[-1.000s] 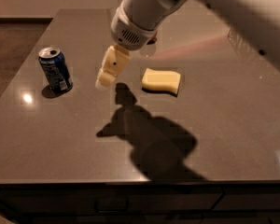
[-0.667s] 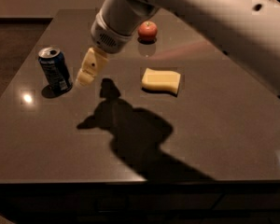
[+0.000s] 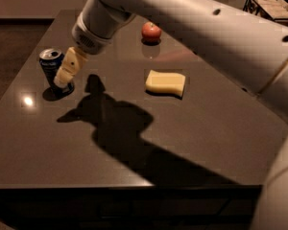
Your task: Move pepsi can near apple
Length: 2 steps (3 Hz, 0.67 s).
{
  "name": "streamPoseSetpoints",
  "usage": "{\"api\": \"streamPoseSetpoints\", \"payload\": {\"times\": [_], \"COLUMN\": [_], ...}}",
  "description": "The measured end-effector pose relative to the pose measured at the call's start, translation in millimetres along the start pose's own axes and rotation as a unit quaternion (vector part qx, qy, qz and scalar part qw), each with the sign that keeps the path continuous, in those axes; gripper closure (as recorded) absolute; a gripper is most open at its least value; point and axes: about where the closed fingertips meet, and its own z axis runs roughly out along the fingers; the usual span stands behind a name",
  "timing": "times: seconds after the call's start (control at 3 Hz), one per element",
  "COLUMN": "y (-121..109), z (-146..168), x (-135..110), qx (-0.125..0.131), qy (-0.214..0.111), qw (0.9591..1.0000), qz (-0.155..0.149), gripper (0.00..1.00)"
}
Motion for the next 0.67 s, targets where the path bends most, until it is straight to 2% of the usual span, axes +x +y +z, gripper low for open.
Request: {"api": "streamPoseSetpoints", "payload": {"times": [0.67], "y": [4.3], "z": [28.7], "x": [-20.3], "qx": [-0.024], "qy": [-0.011], "qw": [0.9996], "qz": [-0.009], "gripper": [0.00]}}
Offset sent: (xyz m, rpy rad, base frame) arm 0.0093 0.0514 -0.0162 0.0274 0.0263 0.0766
